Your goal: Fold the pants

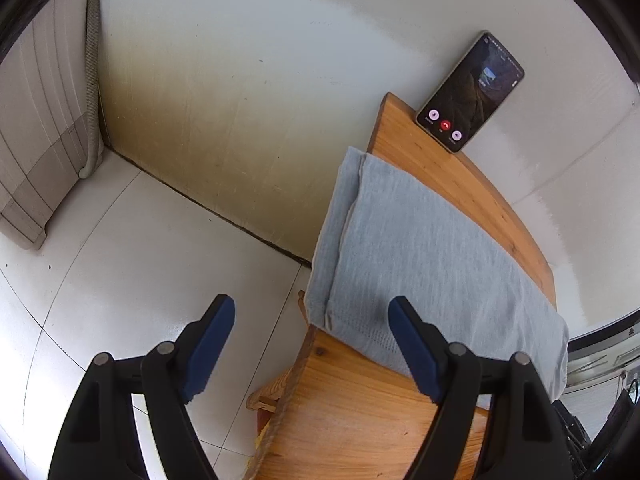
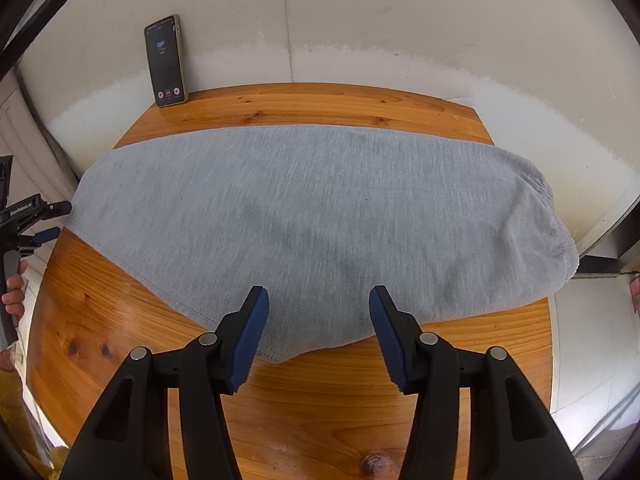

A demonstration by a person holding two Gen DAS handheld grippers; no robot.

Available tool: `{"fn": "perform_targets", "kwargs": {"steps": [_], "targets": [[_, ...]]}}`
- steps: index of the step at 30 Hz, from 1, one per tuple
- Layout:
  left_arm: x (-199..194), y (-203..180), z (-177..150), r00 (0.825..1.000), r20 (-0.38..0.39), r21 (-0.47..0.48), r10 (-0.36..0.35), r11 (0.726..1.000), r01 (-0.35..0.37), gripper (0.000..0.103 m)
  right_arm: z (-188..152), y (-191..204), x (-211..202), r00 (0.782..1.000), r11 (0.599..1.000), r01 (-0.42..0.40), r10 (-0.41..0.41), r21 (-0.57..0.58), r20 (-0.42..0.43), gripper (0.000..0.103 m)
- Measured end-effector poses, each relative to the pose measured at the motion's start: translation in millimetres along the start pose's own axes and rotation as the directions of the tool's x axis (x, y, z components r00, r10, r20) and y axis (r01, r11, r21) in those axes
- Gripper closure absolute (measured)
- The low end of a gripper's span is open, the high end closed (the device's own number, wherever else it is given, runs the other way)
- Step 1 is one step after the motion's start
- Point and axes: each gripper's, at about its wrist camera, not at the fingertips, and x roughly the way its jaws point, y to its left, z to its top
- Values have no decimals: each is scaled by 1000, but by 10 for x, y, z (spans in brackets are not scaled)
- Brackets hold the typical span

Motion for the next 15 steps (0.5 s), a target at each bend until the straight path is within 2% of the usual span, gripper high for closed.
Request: {"fn": "perform_targets", "kwargs": {"steps": [7,10,12,15], "targets": [[63,-65,30,999,7,-6,-38,999,39,23,-10,37,111,999,1000,20,-20,1,-36,50],[73,-73,27,999,15,-8,-35,999,35,47,-4,29,154,999,1000,21,-20,18,-50,50],[63,-93,28,997,19,-22,-69,997,70,65,-15,7,201,997,999,6,-3,38,-74,50],[8,-175,29,999,47,19,-19,1000,18,76,-39,-10,241,997,999,-6,10,53,-77,48]]}}
